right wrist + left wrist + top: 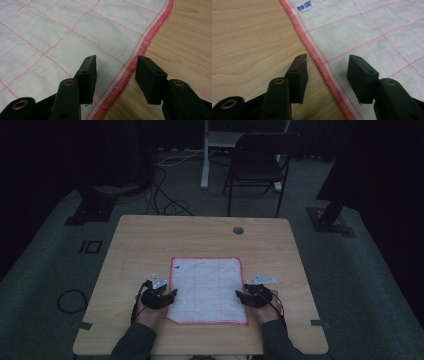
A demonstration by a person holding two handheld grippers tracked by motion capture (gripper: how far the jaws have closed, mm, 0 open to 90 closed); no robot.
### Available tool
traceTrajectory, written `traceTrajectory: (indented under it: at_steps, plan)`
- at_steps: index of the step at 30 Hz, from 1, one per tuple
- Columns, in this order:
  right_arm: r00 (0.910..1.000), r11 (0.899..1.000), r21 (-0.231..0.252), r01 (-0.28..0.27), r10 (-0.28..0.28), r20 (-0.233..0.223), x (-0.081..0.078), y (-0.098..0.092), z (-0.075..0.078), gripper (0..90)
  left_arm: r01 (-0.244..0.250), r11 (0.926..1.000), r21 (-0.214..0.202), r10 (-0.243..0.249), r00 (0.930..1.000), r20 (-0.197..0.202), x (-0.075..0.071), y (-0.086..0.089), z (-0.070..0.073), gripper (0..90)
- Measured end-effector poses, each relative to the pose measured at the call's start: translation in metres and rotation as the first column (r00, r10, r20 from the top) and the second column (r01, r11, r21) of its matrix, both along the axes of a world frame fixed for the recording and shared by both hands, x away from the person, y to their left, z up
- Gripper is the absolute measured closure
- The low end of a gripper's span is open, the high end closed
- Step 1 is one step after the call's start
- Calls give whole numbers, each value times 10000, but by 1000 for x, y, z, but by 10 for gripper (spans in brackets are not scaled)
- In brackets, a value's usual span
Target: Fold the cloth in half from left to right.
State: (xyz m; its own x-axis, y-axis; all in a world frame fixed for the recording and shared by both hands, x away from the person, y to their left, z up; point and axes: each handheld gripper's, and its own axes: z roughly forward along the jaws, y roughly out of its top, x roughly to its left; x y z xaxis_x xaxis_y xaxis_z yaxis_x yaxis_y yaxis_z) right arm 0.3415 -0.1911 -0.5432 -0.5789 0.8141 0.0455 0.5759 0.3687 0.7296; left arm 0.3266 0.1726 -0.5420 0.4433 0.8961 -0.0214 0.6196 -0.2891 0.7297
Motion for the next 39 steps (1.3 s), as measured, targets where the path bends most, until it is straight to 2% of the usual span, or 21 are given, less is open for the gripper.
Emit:
traceTrajectory:
  at_steps: [9,16,21,24,29,32,39]
  plan:
    - [10000,10000,31,0,-1,22,-1,0,0,513,-10,9999,117,10,10000,-7,-1,-5,1,521]
    - [10000,10000,31,6,-6,10,-2,0,0,513,1,10000,-17,-2,9998,-190,-2,-11,2,704]
    - [10000,10000,77,-23,24,-12,-2,-1,0,512,-29,9991,-419,12,9992,-407,-1,-7,2,849]
    - [10000,9999,111,-30,31,-21,-3,-1,0,512,-79,9992,-400,59,9988,-492,0,-5,3,869]
    - [10000,9998,196,-18,19,-69,-3,-1,0,504,-180,9981,-595,144,9981,-603,1,2,5,875]
    - [10000,9998,176,56,-57,3,-3,-1,0,506,-98,9975,-700,64,9988,-479,1,2,9,878]
    - [9999,9999,118,113,-113,41,-3,-3,1,508,211,9908,-1333,-218,9998,-36,0,2,23,879]
